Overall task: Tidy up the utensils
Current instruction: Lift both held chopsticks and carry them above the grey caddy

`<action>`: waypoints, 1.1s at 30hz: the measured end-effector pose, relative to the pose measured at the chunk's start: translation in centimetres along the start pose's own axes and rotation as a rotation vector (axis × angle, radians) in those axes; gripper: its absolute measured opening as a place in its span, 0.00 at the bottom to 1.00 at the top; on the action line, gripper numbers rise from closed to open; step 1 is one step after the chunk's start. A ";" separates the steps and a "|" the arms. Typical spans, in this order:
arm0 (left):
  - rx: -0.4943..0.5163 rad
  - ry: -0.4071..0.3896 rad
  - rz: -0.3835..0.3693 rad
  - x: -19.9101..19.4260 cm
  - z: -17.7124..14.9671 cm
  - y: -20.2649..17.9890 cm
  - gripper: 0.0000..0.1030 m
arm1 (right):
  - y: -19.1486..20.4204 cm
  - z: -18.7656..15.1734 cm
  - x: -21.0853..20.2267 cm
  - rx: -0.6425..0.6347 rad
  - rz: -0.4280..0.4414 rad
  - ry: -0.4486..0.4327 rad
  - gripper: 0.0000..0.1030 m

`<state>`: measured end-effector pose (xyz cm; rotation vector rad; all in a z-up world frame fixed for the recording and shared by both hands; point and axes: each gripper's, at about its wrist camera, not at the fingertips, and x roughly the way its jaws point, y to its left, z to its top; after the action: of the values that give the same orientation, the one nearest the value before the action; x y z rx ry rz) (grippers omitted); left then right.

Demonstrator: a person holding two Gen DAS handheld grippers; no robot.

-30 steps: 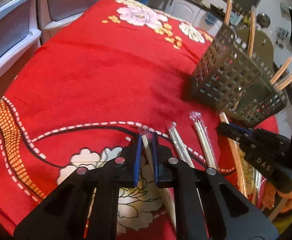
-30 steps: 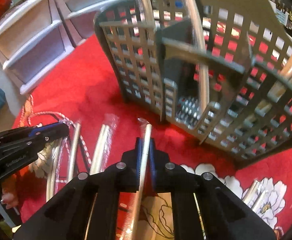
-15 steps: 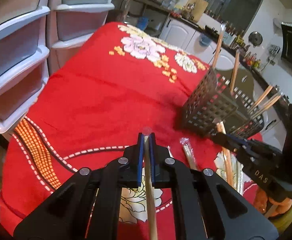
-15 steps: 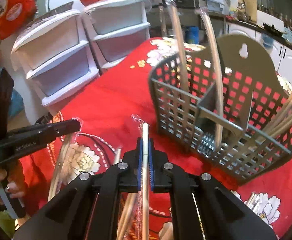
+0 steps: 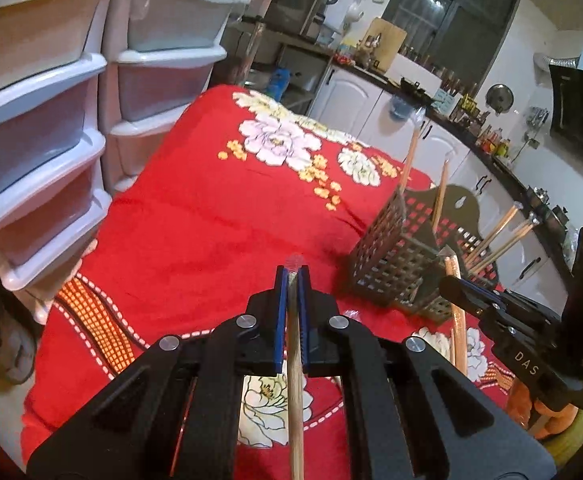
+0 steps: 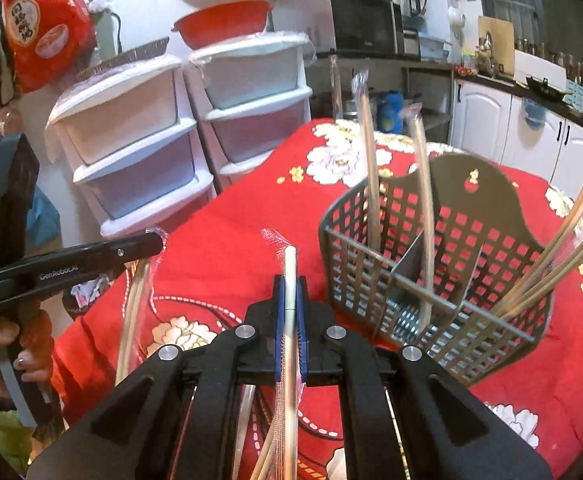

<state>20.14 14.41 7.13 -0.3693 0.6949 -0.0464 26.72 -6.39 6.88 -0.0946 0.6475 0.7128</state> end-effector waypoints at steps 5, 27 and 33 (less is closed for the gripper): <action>0.020 -0.038 -0.010 -1.2 1.1 -1.0 0.01 | -0.5 1.0 -2.4 0.005 -0.004 -0.065 0.05; 0.178 -0.155 -0.141 -4.2 6.9 -10.7 0.01 | -5.6 5.5 -10.8 0.049 -0.082 -0.338 0.05; 0.211 -0.184 -0.159 -4.6 8.8 -13.2 0.01 | -6.9 7.3 -11.0 0.060 -0.110 -0.372 0.05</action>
<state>23.27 5.64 20.75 -0.2216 0.4723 -0.2323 28.61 -15.81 18.21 0.0570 0.3043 0.5845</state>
